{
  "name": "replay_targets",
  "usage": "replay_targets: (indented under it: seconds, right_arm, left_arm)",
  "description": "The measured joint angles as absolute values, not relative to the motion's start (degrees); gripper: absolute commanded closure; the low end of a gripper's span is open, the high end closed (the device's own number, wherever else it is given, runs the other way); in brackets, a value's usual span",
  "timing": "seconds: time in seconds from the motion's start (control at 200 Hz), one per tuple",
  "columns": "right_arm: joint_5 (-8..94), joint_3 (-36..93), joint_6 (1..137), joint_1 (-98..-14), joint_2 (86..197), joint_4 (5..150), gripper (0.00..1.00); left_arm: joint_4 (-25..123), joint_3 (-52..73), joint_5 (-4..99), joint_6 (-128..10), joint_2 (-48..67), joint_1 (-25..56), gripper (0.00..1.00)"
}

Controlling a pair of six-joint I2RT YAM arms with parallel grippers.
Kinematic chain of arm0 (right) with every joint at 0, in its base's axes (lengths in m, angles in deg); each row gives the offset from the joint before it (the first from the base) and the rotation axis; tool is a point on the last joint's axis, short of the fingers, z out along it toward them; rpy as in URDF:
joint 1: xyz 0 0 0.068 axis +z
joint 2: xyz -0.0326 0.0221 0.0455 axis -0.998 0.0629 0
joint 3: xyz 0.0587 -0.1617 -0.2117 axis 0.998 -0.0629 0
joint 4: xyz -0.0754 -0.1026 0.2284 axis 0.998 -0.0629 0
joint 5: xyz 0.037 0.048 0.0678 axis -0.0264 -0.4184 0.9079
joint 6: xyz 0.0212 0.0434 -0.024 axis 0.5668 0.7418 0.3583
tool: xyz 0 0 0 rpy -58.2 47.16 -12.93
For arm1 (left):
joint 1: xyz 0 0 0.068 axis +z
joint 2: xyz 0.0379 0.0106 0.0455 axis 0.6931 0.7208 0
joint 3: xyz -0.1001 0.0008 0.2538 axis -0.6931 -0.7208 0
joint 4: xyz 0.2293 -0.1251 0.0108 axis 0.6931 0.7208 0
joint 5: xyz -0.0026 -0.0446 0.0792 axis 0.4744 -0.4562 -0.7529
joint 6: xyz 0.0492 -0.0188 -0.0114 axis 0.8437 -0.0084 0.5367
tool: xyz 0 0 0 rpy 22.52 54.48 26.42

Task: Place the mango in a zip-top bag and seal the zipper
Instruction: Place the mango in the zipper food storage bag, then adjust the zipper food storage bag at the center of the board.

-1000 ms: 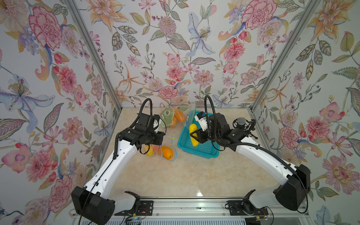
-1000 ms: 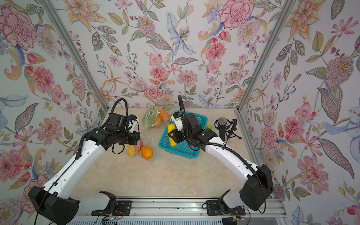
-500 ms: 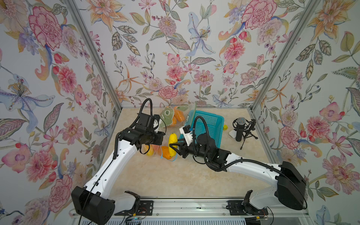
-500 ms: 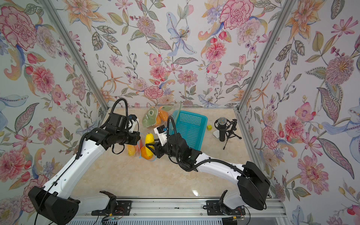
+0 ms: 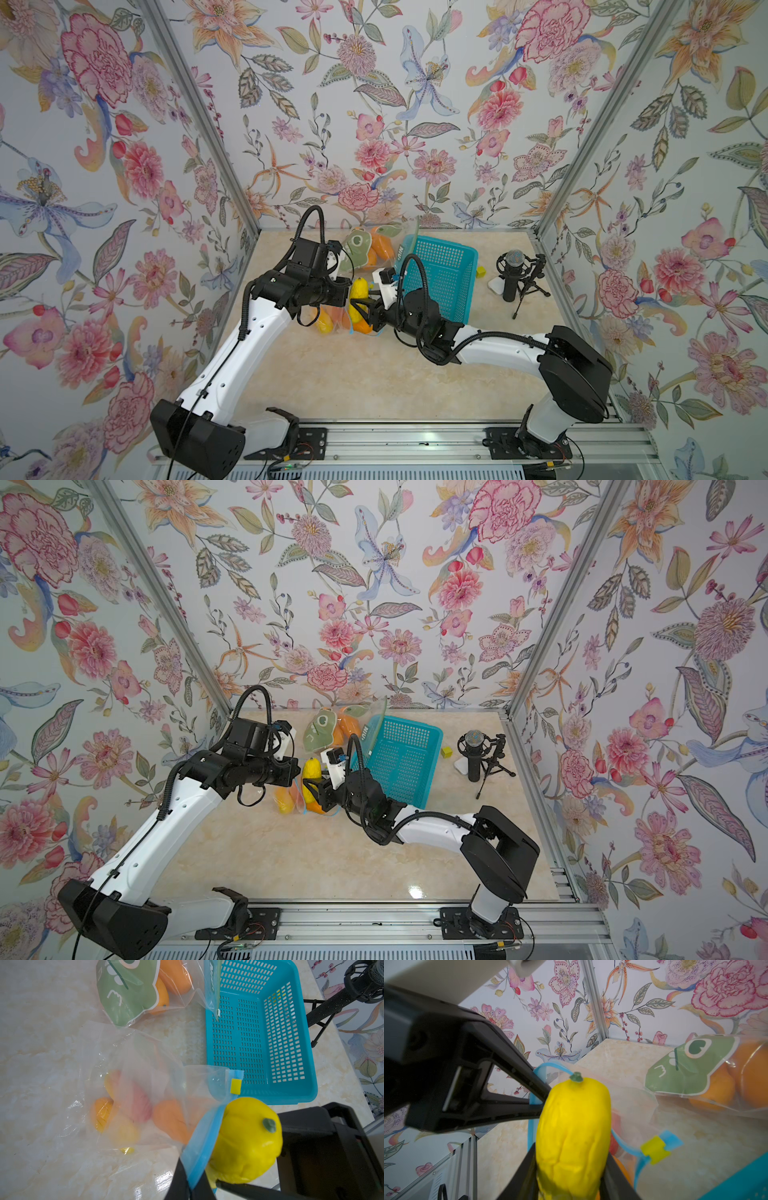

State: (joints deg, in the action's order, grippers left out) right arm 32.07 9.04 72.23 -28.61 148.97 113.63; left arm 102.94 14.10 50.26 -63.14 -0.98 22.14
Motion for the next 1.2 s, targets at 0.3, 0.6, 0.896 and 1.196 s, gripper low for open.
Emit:
replay_targets:
  seconds: [0.3, 0.6, 0.896, 1.196]
  right_arm:
    - [30.8, 10.4, 71.8, -28.6, 149.3, 111.9, 0.29]
    - [27.7, 9.1, 71.6, -28.7, 137.8, 101.1, 0.37]
    - [27.5, 8.9, 71.9, -30.3, 134.2, 92.4, 0.43]
    - [30.9, 8.9, 72.6, -30.4, 139.9, 89.3, 0.52]
  left_arm:
    - [103.1, 14.3, 50.2, -63.1, -1.4, 22.3, 1.00]
    - [103.4, 14.3, 50.2, -63.1, -2.4, 22.9, 1.00]
    - [103.4, 14.3, 50.2, -63.1, -2.4, 23.3, 1.00]
    - [103.4, 14.3, 50.2, -63.1, -2.5, 23.3, 1.00]
